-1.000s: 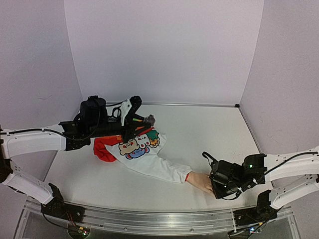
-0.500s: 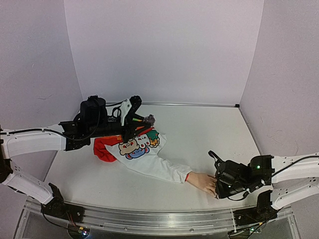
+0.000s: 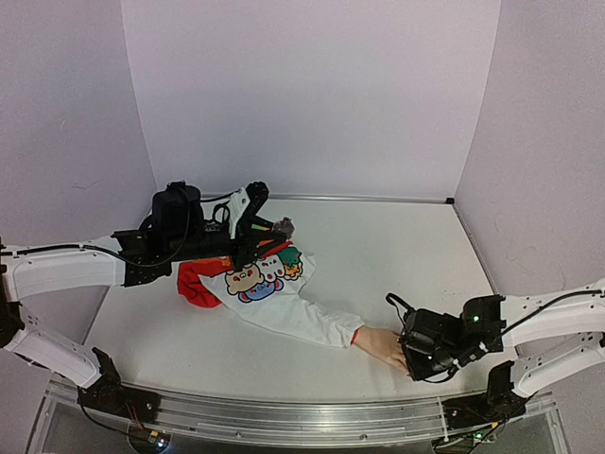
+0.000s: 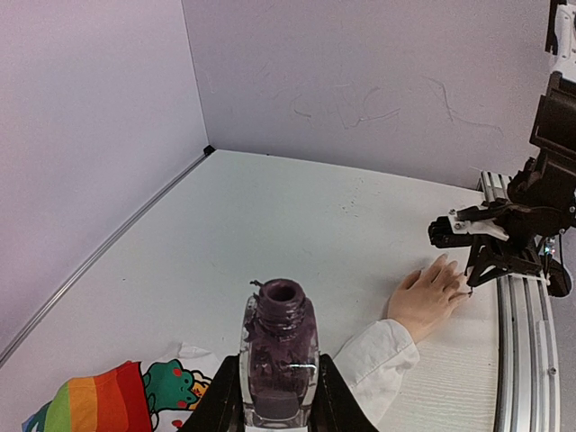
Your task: Paint the nails
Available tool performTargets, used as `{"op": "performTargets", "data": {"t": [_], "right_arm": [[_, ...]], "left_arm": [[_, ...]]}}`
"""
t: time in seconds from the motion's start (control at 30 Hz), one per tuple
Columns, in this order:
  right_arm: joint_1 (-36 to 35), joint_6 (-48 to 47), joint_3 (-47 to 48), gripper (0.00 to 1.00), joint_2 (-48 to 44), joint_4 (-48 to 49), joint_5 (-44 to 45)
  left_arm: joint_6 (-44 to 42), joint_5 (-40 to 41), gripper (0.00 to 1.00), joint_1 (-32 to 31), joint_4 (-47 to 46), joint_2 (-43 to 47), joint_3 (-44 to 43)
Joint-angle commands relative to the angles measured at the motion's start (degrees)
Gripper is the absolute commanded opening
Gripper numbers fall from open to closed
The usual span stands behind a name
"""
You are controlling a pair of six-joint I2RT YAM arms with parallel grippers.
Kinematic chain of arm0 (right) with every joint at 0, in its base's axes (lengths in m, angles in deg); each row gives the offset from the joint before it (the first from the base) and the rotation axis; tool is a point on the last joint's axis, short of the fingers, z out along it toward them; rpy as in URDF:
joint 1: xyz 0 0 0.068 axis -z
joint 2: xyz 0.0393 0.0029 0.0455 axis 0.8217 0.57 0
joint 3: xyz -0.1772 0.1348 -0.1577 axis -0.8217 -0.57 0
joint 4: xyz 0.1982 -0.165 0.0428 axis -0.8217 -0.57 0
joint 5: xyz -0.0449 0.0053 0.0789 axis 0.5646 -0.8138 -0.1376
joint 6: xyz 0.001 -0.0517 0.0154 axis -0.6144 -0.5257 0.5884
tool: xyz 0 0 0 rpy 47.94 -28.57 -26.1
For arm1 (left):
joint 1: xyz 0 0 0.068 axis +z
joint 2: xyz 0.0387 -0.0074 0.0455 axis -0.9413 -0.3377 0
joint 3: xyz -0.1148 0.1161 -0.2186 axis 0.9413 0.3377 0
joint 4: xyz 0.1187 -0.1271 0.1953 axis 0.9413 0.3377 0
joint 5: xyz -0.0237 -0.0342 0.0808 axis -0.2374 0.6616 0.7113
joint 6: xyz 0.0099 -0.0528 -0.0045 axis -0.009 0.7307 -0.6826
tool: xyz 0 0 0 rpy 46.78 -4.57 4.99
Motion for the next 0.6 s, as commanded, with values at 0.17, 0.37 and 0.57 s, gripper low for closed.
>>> {"op": "performTargets", "data": {"t": [0.17,0.37,0.57], "right_arm": [[-0.29,-0.53,2.1,0.0,0.55,1.57,1.11],[-0.32,-0.78,2.52,0.0,1.06,1.94,0.94],[-0.28,-0.44,2.23,0.0,1.23,1.88,0.51]], "left_arm": [[0.02,0.36,0.0,-0.12,-1.22,2.49,-0.49],[0.02,0.48,0.0,-0.11,-1.19,2.7,-0.37],[-0.1,0.49,0.0,-0.13,-1.09,2.66,-0.37]]}}
